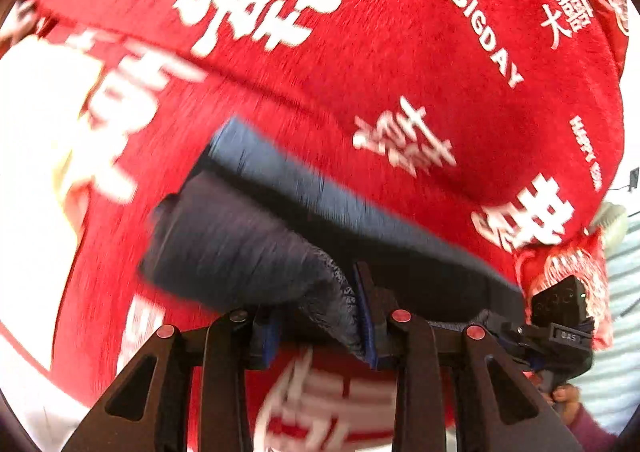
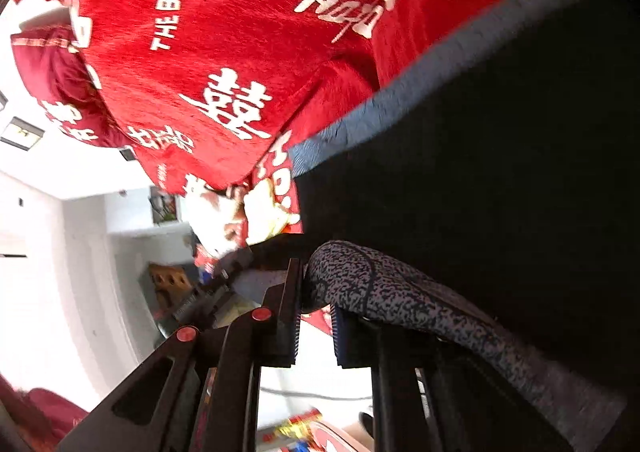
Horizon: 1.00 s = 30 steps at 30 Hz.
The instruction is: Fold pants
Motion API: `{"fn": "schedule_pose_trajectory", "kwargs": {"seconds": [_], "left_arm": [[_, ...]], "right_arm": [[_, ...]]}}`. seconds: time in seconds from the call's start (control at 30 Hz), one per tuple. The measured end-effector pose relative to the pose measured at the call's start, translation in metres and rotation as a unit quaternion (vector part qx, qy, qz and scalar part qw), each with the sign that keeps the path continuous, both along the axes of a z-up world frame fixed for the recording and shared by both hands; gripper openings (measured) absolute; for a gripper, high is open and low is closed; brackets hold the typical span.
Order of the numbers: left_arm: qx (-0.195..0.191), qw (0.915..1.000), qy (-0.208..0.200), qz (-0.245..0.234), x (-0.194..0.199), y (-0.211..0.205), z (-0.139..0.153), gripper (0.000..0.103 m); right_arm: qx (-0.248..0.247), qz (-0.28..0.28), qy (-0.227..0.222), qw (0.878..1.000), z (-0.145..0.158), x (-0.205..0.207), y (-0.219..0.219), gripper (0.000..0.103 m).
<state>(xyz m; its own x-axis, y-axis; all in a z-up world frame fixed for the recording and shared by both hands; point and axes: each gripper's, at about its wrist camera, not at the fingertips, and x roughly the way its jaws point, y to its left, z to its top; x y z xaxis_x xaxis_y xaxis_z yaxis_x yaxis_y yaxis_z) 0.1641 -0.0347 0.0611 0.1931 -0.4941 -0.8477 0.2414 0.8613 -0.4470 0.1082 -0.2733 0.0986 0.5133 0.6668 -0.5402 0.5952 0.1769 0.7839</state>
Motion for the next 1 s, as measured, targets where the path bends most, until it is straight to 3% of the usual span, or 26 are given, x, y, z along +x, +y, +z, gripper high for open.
{"fn": "schedule_pose_trajectory", "kwargs": {"seconds": [0.13,0.17,0.27,0.33,0.4,0.47,0.53,0.67,0.73,0.9,0.97,1.0], "left_arm": [[0.086,0.9952,-0.039,0.026,0.054,-0.032,-0.043,0.076],[0.108,0.9928,-0.038,0.035,0.064,-0.036,-0.057,0.081],[0.154,0.9869,-0.013,0.045,0.083,-0.043,-0.102,0.084],[0.179,0.9819,-0.03,0.055,0.087,-0.046,-0.109,0.092],[0.182,0.9815,-0.021,0.057,0.09,-0.045,-0.104,0.092],[0.172,0.9825,-0.025,0.066,0.088,-0.037,-0.084,0.092],[0.166,0.9818,-0.047,0.079,0.082,-0.024,-0.054,0.092],[0.179,0.9786,-0.069,0.076,0.066,-0.017,-0.022,0.092],[0.193,0.9783,-0.055,0.049,0.06,-0.027,-0.036,0.092],[0.243,0.9693,-0.02,0.03,0.056,-0.054,-0.094,0.092],[0.258,0.9643,-0.044,0.037,0.05,-0.061,-0.099,0.099],[0.262,0.9632,-0.047,0.034,0.05,-0.063,-0.099,0.099]], "right_arm": [[-0.01,0.038,0.024,0.999,-0.041,0.048,-0.037,0.017],[-0.01,0.044,0.035,0.998,-0.057,0.055,-0.042,0.017],[-0.01,0.044,0.073,0.996,-0.109,0.07,-0.052,0.016],[-0.012,0.045,0.083,0.995,-0.125,0.075,-0.055,0.015],[-0.007,0.047,0.088,0.995,-0.124,0.077,-0.056,0.016],[-0.004,0.057,0.085,0.995,-0.114,0.073,-0.055,0.024],[-0.026,0.085,0.069,0.994,-0.092,0.072,-0.056,0.052],[-0.102,0.139,-0.008,0.985,-0.032,0.07,-0.046,0.052],[-0.125,0.176,-0.024,0.976,-0.021,0.071,-0.032,0.038],[-0.193,0.265,0.002,0.945,-0.058,0.096,-0.007,0.037],[-0.214,0.27,0.026,0.938,-0.077,0.1,-0.014,0.035],[-0.213,0.262,0.036,0.941,-0.083,0.101,-0.022,0.027]]}}
